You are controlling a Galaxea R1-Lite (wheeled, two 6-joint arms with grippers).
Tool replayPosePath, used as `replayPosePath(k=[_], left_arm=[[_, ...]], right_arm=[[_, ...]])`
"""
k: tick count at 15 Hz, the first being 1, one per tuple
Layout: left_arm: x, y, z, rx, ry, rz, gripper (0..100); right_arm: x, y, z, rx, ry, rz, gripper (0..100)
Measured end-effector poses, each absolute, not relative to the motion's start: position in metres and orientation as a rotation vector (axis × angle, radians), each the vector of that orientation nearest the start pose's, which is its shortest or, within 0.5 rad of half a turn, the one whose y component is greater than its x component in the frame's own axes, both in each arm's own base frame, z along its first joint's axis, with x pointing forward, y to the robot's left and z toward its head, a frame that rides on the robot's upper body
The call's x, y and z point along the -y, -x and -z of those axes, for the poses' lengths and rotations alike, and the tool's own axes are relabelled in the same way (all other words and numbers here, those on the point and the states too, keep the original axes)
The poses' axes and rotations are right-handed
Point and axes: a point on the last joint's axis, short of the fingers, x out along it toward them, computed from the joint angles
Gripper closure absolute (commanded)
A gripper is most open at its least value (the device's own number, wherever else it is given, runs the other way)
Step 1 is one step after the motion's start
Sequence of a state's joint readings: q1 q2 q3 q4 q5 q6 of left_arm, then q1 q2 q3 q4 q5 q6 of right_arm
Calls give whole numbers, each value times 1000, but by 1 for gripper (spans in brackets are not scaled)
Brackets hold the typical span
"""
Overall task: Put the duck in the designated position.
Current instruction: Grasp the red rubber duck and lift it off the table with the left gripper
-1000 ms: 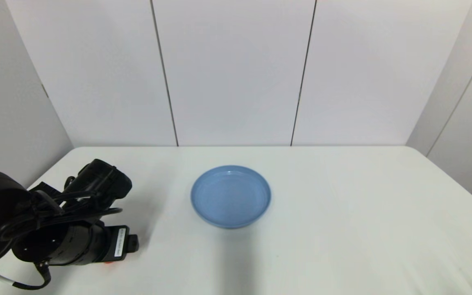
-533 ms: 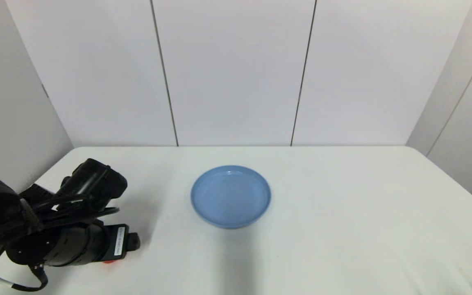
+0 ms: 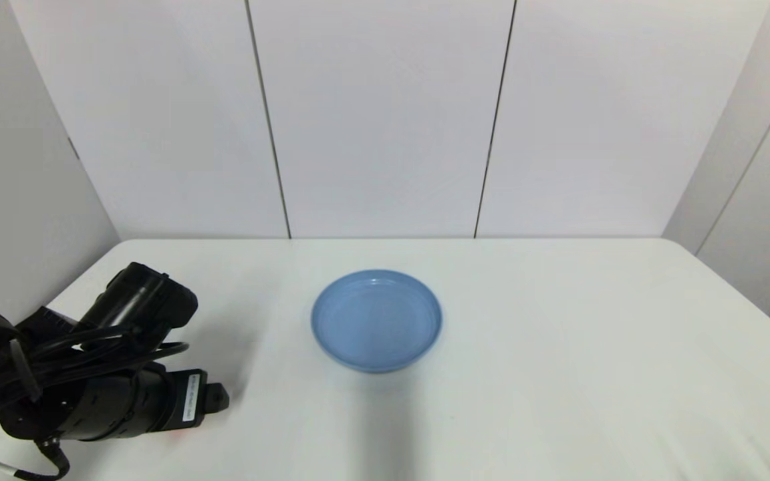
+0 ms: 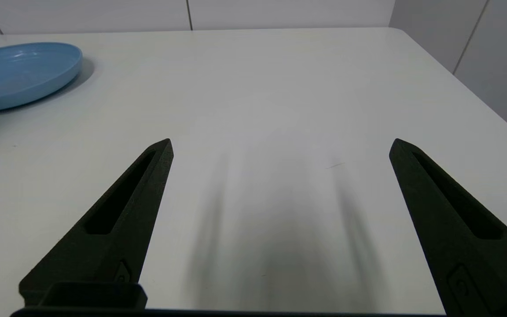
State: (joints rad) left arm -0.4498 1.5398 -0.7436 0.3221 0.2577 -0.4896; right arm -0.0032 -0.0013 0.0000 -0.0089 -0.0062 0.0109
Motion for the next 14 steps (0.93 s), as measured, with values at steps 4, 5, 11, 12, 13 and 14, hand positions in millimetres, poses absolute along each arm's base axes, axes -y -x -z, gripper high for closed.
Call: replayPosePath(k=[4, 5, 11, 12, 13, 14], left_arm=[[85, -191, -133, -1044, 60, -87, 0], [85, -191, -132, -1044, 60, -88, 0], [86, -194, -132, -1027, 63, -79, 0], [86, -195, -131, -1026, 65, -80, 0], [86, -195, -131, -1027, 65, -81, 0], [86, -195, -130, -1030, 64, -82, 0]], right_arm=[[0, 23, -76, 11, -11, 9, 0], [0, 23, -76, 10, -11, 9, 0], [0, 23, -76, 11, -11, 9, 0], [0, 23, -76, 11, -10, 9, 0], [0, 23, -76, 11, -11, 9, 0], [0, 23, -76, 10, -10, 9, 0]])
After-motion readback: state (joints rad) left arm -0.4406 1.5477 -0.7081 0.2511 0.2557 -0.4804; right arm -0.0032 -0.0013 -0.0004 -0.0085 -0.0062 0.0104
